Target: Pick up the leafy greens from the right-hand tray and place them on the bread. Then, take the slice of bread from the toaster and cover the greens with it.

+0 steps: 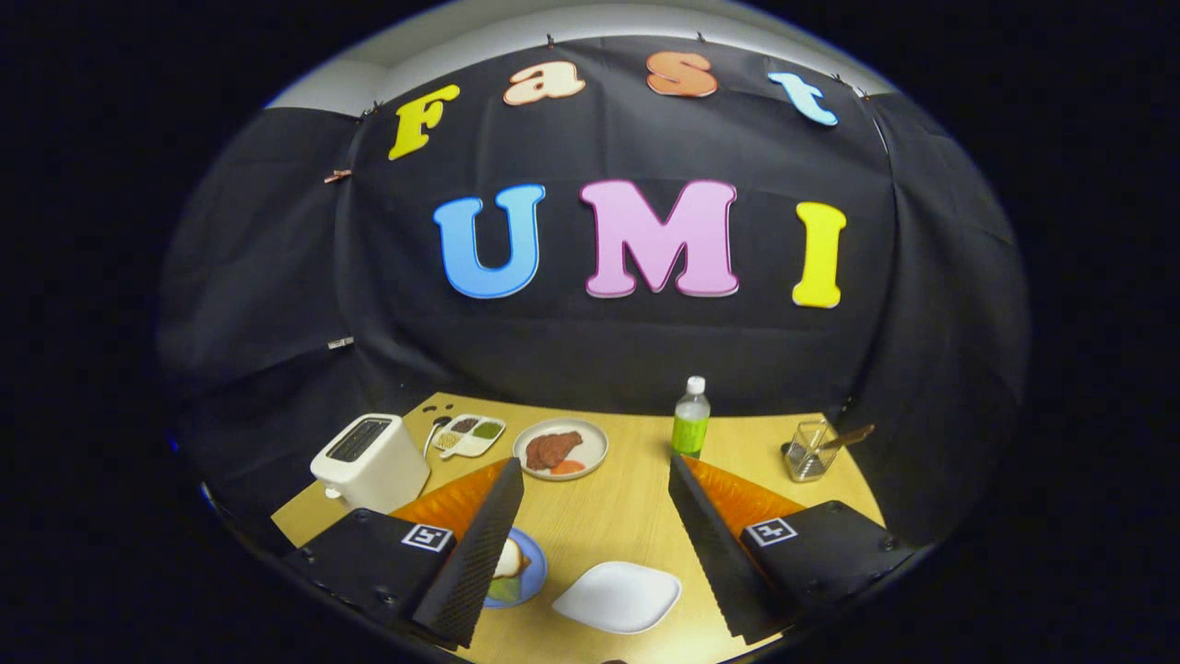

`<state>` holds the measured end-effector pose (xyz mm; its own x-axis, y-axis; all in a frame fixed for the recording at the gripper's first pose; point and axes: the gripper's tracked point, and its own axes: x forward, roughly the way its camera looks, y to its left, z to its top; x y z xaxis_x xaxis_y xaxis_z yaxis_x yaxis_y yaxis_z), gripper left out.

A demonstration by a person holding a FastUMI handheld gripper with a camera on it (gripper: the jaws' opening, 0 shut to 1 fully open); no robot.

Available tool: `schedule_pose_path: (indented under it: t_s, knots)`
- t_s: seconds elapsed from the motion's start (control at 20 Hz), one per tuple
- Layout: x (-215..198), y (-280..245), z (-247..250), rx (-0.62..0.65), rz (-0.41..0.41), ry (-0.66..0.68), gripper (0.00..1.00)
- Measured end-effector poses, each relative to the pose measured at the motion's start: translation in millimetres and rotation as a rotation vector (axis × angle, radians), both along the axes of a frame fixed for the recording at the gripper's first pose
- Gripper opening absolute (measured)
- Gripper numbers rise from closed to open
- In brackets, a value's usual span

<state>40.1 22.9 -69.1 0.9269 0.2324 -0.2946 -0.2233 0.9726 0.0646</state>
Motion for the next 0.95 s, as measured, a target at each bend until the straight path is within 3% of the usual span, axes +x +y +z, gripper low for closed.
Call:
schedule_pose_path:
  t_s: [0.25, 0.4, 0.7, 0.95]
  knots:
    - [-2, -47, 59, -0.001, -0.091, -0.174, 0.99]
    - [-10, -75, 68, 0.002, -0.158, -0.222, 0.98]
    - [-8, -94, 48, 0.006, -0.174, -0.172, 0.98]
    - [4, -89, 46, 0.013, -0.136, -0.188, 0.98]
